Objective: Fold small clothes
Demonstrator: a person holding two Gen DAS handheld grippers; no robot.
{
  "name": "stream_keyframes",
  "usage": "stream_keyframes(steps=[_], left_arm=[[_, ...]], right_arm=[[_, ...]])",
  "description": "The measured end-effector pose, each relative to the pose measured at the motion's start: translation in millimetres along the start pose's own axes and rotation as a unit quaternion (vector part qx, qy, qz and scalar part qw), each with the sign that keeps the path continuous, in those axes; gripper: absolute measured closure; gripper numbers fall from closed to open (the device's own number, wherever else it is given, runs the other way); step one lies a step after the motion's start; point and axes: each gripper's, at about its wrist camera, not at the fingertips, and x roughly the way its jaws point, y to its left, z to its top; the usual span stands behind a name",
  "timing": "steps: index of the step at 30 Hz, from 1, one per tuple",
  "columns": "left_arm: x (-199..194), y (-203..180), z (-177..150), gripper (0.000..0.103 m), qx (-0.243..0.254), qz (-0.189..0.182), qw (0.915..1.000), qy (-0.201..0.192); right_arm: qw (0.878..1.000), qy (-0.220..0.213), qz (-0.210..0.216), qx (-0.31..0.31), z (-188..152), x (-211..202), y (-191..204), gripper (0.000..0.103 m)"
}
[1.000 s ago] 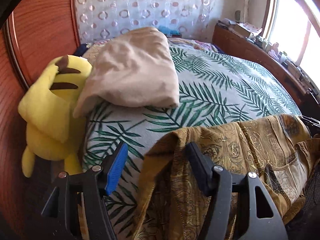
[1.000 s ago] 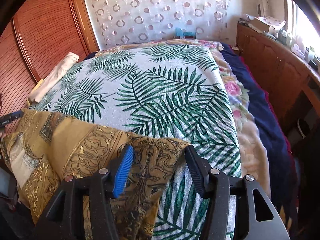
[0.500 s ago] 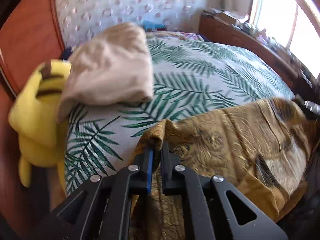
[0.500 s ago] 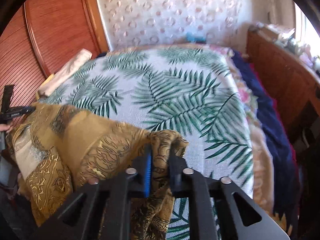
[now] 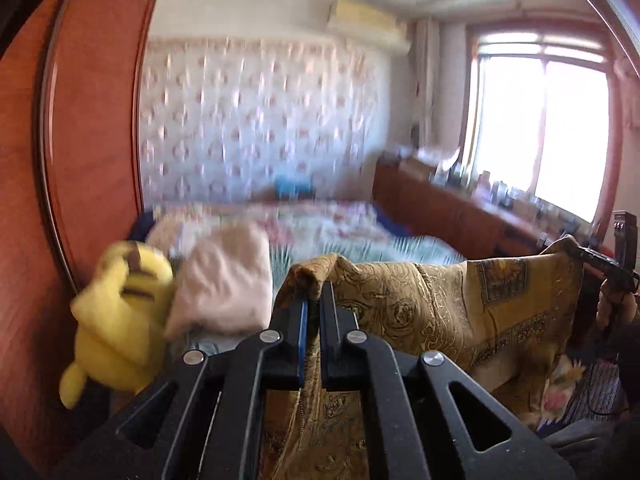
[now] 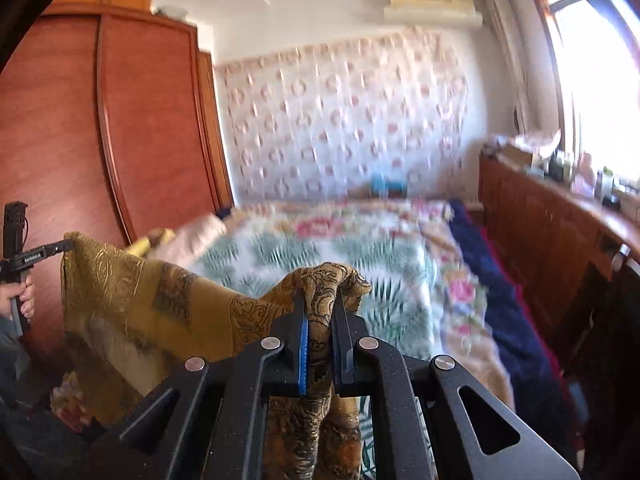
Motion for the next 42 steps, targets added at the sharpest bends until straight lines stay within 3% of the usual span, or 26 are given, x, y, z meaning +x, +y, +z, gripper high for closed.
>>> stream_keyframes(steps=[5, 9, 13, 16, 21, 24, 27, 28, 30, 36, 40, 42], left_arm=[[-51, -8, 38, 0.098, 0.005, -0.009, 0.997, -0.076], [-58, -11, 75, 0.098, 0.023, -0.003, 0.9938, -0.109], [-44, -12, 119, 0.098, 0.04, 0.007, 0.9898, -0.136], [-12, -9, 144, 0.098, 0.047, 0.014, 0.9898, -0.133], [90, 11, 146, 0.098, 0.046, 0.03, 0.9949, -0.084], [163, 22, 126, 0.093, 0.049, 0.046, 0.9976, -0.02], [213, 32, 99, 0.071, 0.046, 0.049, 0.9974, 0.027], [226, 36, 90, 0.06, 0.042, 0.05, 0.9969, 0.045], [242, 37, 68, 0.059, 0.039, 0.05, 0.9943, 0.085], [241, 32, 27, 0.056, 0.043, 0.031, 0.9893, 0.136], [233, 23, 2, 0.035, 0.042, 0.011, 0.9857, 0.163], [232, 16, -10, 0.031, 0.039, -0.003, 0.9841, 0.174]], right_arm=[[0.997, -0.071, 0.006, -0.028, 49, -59, 11, 0.095], [0.992, -0.112, 0.008, -0.057, 93, -83, 11, 0.095], [0.986, -0.144, -0.018, -0.084, 144, -79, 3, 0.095], [0.985, -0.138, -0.04, -0.098, 174, -47, -5, 0.095], [0.992, -0.048, -0.078, -0.086, 186, 67, -22, 0.095], [0.992, 0.014, -0.11, -0.053, 164, 151, -46, 0.092], [0.982, 0.084, -0.164, -0.03, 129, 226, -69, 0.071], [0.979, 0.105, -0.173, -0.02, 118, 243, -76, 0.068], [0.97, 0.146, -0.192, -0.011, 96, 269, -89, 0.063], [0.972, 0.165, -0.167, -0.003, 81, 279, -100, 0.062], [0.977, 0.168, -0.135, 0.006, 81, 241, -110, 0.062], [0.978, 0.172, -0.116, 0.01, 75, 222, -113, 0.062]])
